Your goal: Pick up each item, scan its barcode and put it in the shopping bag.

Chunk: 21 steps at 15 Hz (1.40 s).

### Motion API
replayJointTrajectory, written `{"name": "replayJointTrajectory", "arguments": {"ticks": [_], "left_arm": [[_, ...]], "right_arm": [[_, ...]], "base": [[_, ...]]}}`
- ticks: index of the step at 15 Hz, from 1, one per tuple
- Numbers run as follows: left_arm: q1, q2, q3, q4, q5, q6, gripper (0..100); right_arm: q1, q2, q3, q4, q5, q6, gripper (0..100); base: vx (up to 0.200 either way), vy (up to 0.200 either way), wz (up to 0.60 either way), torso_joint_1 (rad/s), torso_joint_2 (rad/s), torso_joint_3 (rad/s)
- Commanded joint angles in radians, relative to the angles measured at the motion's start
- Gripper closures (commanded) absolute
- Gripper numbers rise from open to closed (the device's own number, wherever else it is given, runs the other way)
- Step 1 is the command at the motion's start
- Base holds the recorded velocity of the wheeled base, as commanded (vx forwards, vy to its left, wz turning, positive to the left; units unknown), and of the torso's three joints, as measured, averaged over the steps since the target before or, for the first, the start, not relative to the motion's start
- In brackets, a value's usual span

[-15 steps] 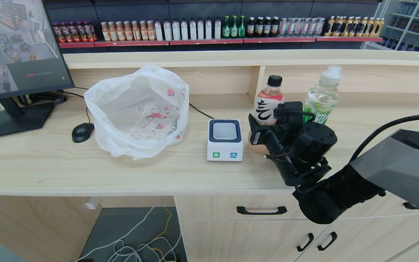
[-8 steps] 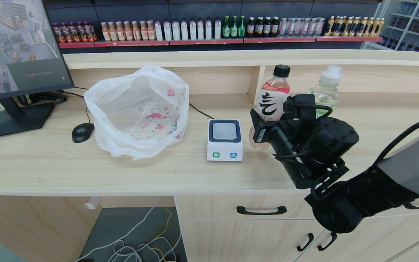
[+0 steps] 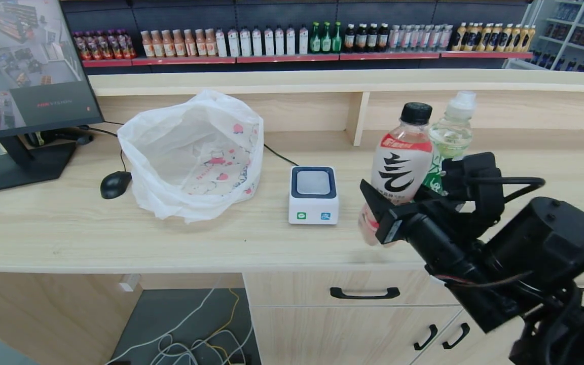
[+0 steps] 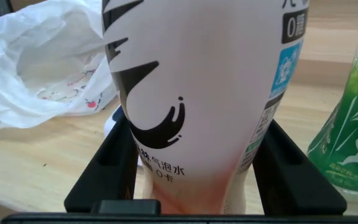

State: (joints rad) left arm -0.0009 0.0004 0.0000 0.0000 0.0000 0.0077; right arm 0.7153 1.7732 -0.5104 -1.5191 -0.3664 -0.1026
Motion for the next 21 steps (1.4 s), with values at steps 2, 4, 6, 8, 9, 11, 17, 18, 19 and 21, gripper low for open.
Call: {"name": "replayJointTrajectory", "arguments": {"ticks": [2, 4, 6, 8, 9, 11, 17, 18, 19, 21], "left_arm": [[0.001, 0.0, 0.0, 0.0, 0.0, 0.0, 0], [0.001, 0.0, 0.0, 0.0, 0.0, 0.0, 0], [-0.001, 0.0, 0.0, 0.0, 0.0, 0.0, 0], [-0.001, 0.0, 0.0, 0.0, 0.0, 0.0, 0], [-0.001, 0.0, 0.0, 0.0, 0.0, 0.0, 0], [0.001, 0.0, 0.0, 0.0, 0.0, 0.0, 0], [-0.001, 0.0, 0.0, 0.0, 0.0, 0.0, 0], [-0.001, 0.0, 0.0, 0.0, 0.0, 0.0, 0], [-0.001, 0.0, 0.0, 0.0, 0.0, 0.0, 0], [0.001, 0.0, 0.0, 0.0, 0.0, 0.0, 0]], "right_arm": [[0.075, -0.169, 0.153, 0.002, 0.007, -0.003, 100], [0.125, -0.232, 0.27, 0.002, 0.01, 0.0, 100], [0.138, -0.296, 0.319, 0.007, 0.009, 0.001, 100], [0.147, -0.353, 0.369, 0.01, 0.01, 0.004, 100], [0.17, -0.37, 0.383, 0.01, 0.014, 0.004, 100], [0.204, -0.371, 0.377, 0.014, 0.058, -0.016, 100], [0.225, -0.327, 0.311, 0.077, 0.176, -0.187, 100], [0.239, -0.316, 0.282, 0.077, 0.204, -0.258, 100], [0.263, -0.298, 0.262, 0.077, 0.225, -0.313, 100], [0.351, -0.261, 0.237, 0.076, 0.23, -0.382, 100]], "base": [[0.0, 0.0, 0.0, 0.0, 0.0, 0.0], [0.0, 0.0, 0.0, 0.0, 0.0, 0.0], [0.0, 0.0, 0.0, 0.0, 0.0, 0.0], [0.0, 0.0, 0.0, 0.0, 0.0, 0.0], [0.0, 0.0, 0.0, 0.0, 0.0, 0.0], [0.0, 0.0, 0.0, 0.0, 0.0, 0.0], [0.0, 0.0, 0.0, 0.0, 0.0, 0.0], [0.0, 0.0, 0.0, 0.0, 0.0, 0.0], [0.0, 0.0, 0.0, 0.0, 0.0, 0.0], [0.0, 0.0, 0.0, 0.0, 0.0, 0.0]]}}
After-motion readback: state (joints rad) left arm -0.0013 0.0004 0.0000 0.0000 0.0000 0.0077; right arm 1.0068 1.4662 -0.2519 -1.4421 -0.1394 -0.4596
